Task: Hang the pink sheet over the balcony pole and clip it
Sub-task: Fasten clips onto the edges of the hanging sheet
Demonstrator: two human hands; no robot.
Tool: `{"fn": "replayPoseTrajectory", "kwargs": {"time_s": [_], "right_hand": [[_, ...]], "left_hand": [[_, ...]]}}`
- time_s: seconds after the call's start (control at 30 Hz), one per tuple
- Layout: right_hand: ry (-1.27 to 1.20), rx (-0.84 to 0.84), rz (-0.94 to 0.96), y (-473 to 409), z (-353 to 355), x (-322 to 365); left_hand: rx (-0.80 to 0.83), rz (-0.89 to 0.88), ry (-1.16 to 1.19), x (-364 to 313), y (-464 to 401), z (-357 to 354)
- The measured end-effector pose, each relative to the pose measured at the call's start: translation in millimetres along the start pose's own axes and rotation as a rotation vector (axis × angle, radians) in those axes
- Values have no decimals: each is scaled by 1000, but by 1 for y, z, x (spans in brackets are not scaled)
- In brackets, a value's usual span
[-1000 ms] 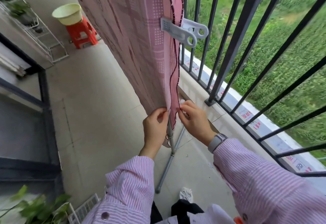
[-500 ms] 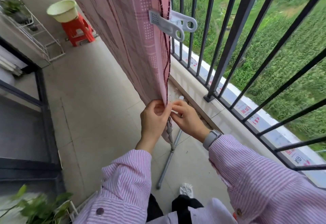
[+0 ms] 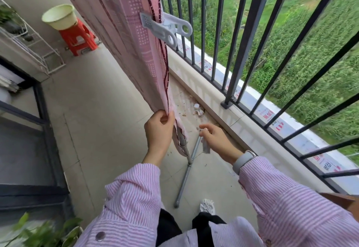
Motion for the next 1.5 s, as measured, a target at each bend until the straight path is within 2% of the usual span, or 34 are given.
{"fn": "replayPoseTrajectory", "kwargs": {"time_s": [0.13,0.23,0.47,0.63,0.77,0.83,0.93,1.07,1.17,1.27,1.37,1.5], "right_hand": [[-102,37,20,6,6,-4],[28,15,63,6,1,-4],[404,-60,320,-18,-39,14],[542,-96,390,-36,-45,7],[505,-61,534,-18,-37,-7],[482,-11,528,-16,-33,-6],[297,-31,322,-17,-25,-3],[-275,-171,-145,-13,-17,-11],[-696,-147,-276,-8,-10,-8],[-1108,-43,-303,9,-7,10],[-1124,-25,-244,19,-6,22],[-827,-48,-204,22,-9,31]], "left_hand": [[114,-73,37,-1,4,4],[165,-57,24,1,-2,6],[193,-49,17,-1,-5,9],[130,-65,-18,1,-4,9],[42,-62,-49,5,-3,8],[0,-53,-43,1,-1,5],[-36,-29,7,-1,-1,2],[13,-54,5,0,-2,2],[12,-73,-5,-2,1,1],[16,-56,17,-4,3,0],[10,-46,23,-1,1,2],[28,-47,17,-1,1,2]]}}
Point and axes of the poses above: each hand's wrist, its own y-axis away from the middle knuckle, its own z-axis out of the back of the hand, x = y × z, the point moved 1 cm from there along -y, towards the middle knuckle, and after that the axes turned 4 degrees about -y, right-handed, at the moved point
